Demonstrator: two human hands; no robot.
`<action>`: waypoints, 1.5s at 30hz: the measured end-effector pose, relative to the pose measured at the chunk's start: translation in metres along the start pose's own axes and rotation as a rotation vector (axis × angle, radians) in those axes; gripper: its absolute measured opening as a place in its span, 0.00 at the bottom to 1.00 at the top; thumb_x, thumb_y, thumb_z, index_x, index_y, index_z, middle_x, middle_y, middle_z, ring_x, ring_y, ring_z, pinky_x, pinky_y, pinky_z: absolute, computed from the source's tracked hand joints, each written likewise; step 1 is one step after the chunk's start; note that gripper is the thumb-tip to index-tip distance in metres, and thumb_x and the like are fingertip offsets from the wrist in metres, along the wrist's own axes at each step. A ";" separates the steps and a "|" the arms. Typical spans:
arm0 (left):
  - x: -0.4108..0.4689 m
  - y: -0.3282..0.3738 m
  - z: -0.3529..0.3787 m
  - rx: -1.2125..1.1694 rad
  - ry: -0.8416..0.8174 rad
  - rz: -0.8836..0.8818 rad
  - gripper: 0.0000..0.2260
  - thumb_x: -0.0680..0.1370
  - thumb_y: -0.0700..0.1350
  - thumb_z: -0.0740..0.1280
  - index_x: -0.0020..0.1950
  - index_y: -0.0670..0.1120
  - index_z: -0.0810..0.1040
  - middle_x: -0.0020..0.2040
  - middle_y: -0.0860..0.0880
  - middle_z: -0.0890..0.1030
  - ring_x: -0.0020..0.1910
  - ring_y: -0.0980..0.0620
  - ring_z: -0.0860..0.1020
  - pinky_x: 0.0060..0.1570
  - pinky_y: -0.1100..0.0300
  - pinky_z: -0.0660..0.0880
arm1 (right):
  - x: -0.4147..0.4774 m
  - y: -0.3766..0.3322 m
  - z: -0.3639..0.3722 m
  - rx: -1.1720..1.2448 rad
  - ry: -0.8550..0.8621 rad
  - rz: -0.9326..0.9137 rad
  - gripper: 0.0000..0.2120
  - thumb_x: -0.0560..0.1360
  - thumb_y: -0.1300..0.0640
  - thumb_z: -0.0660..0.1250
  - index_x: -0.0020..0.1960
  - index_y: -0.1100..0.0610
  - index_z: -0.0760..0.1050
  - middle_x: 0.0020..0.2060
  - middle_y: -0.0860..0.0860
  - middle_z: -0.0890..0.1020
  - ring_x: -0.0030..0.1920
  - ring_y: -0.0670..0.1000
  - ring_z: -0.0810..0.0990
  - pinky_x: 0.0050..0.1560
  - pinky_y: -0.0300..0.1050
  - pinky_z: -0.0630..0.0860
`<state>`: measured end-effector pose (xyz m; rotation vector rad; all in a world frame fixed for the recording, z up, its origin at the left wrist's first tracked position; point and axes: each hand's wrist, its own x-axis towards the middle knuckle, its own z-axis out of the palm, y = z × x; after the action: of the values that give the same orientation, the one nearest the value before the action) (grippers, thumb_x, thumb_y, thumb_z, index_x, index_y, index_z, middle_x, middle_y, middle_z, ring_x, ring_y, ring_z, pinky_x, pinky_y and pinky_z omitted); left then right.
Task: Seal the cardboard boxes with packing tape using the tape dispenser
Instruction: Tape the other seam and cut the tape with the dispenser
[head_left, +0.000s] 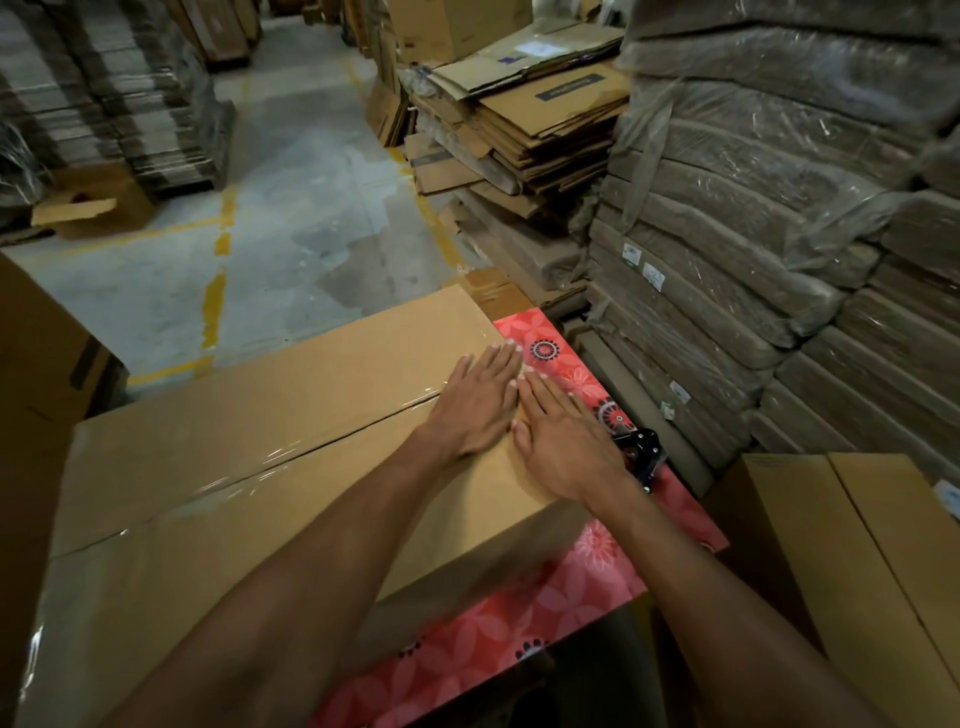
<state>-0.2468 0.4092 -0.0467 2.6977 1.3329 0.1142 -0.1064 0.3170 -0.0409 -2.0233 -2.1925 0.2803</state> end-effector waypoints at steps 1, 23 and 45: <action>-0.004 0.001 0.002 -0.024 0.007 0.006 0.25 0.87 0.51 0.45 0.84 0.48 0.48 0.84 0.51 0.49 0.82 0.52 0.47 0.80 0.48 0.46 | 0.000 0.000 0.000 -0.005 -0.006 0.003 0.30 0.84 0.45 0.45 0.83 0.55 0.45 0.82 0.49 0.46 0.82 0.47 0.45 0.81 0.51 0.45; -0.037 -0.002 -0.006 -0.043 -0.060 -0.033 0.29 0.86 0.59 0.43 0.84 0.48 0.43 0.84 0.50 0.44 0.82 0.49 0.43 0.79 0.45 0.41 | -0.093 -0.050 0.056 0.570 0.468 0.421 0.33 0.85 0.44 0.49 0.82 0.56 0.36 0.80 0.47 0.32 0.81 0.49 0.40 0.77 0.48 0.52; -0.188 -0.067 -0.021 -0.091 0.057 -0.149 0.29 0.86 0.58 0.46 0.84 0.46 0.46 0.84 0.49 0.48 0.82 0.50 0.46 0.80 0.48 0.44 | -0.058 -0.147 0.020 0.244 0.398 0.121 0.29 0.79 0.60 0.60 0.79 0.61 0.59 0.78 0.61 0.63 0.78 0.60 0.61 0.78 0.54 0.56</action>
<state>-0.4164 0.3017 -0.0383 2.5288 1.5004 0.2323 -0.2488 0.2474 -0.0253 -1.8871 -1.7143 0.1350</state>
